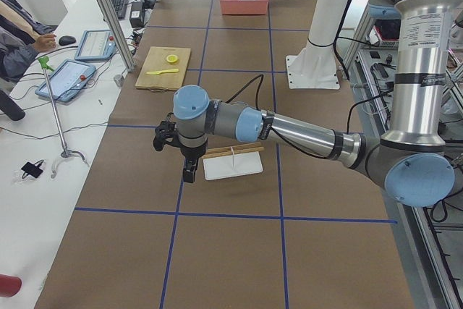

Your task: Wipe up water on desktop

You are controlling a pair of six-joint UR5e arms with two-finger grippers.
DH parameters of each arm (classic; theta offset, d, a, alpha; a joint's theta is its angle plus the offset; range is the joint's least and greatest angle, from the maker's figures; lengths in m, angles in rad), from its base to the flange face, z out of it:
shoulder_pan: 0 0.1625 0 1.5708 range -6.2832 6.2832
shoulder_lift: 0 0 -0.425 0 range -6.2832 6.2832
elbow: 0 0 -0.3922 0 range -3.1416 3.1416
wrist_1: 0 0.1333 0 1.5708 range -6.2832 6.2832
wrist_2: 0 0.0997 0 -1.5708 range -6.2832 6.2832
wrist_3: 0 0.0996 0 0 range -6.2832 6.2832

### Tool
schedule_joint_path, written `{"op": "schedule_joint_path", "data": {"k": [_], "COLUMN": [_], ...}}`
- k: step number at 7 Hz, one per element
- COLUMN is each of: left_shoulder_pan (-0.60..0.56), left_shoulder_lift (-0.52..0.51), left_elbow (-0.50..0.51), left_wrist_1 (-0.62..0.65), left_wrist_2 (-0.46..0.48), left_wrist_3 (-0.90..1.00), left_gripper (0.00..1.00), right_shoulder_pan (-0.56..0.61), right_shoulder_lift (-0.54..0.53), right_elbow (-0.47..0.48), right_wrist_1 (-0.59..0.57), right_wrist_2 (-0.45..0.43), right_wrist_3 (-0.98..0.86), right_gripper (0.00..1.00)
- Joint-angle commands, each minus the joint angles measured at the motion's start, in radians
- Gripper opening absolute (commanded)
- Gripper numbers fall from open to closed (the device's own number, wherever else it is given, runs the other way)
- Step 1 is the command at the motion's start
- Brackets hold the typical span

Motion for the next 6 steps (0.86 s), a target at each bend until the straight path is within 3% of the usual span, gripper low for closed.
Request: {"op": "schedule_joint_path", "data": {"k": [1,6], "left_shoulder_pan": [-0.017,-0.019], "left_shoulder_lift": [0.094,0.041], "left_elbow": [0.012,0.035], "left_wrist_1": [-0.054,-0.049], "left_wrist_2": [-0.019,-0.017], "left_wrist_3": [0.061,-0.038], "left_gripper": [0.98,0.98], "right_shoulder_pan": [0.079,0.093], "right_shoulder_lift": [0.029,0.075], "right_elbow": [-0.040,-0.050], "right_wrist_1": [-0.004,-0.013], "right_wrist_2": [0.019,0.022], "right_wrist_3": [-0.005,-0.169], "right_gripper": [1.00,1.00]}}
